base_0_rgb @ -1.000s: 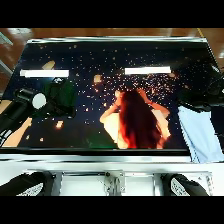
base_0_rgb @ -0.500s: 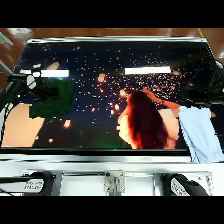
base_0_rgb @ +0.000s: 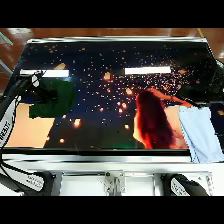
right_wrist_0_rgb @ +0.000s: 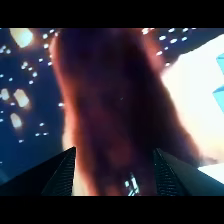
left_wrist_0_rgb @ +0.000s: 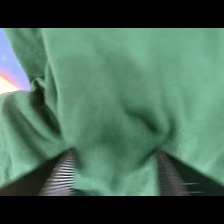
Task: Fold the shirts.
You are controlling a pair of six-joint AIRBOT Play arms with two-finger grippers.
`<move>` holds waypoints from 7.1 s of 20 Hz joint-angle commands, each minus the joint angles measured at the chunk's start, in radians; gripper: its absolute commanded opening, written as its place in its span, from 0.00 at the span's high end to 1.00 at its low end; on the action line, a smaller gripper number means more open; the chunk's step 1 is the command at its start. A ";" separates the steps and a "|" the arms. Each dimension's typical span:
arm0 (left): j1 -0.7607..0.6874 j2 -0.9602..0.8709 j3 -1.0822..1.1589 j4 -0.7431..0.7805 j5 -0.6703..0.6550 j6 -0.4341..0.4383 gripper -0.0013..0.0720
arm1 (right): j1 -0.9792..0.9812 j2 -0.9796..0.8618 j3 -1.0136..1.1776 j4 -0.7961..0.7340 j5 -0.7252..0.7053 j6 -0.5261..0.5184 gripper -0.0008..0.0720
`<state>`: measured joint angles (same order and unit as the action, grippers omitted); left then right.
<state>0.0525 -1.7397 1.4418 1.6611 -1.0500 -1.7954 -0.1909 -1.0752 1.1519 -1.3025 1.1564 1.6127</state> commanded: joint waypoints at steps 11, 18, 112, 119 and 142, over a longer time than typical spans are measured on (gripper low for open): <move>-0.123 0.217 0.297 -0.235 -0.163 0.198 0.91 | 0.001 0.021 0.002 0.025 -0.121 -0.198 0.17; -0.530 0.456 0.327 -0.362 -0.146 0.200 0.91 | 0.001 0.204 0.001 -0.049 -0.091 -0.231 0.17; -0.373 0.979 -0.833 -0.423 0.082 0.174 0.91 | 0.294 -0.569 0.315 0.515 0.083 -0.498 0.90; -0.394 0.973 -0.853 -0.423 0.157 0.167 0.91 | 0.219 -0.577 0.316 0.499 0.222 -0.457 0.05; -0.393 0.973 -0.853 -0.420 0.161 0.168 0.91 | 0.244 -0.251 -0.628 0.783 -0.510 -0.203 0.63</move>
<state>-0.3416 -0.7662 0.5892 1.2407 -0.8921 -1.6279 0.0162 -1.3186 0.5312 -0.6067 0.7738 1.3956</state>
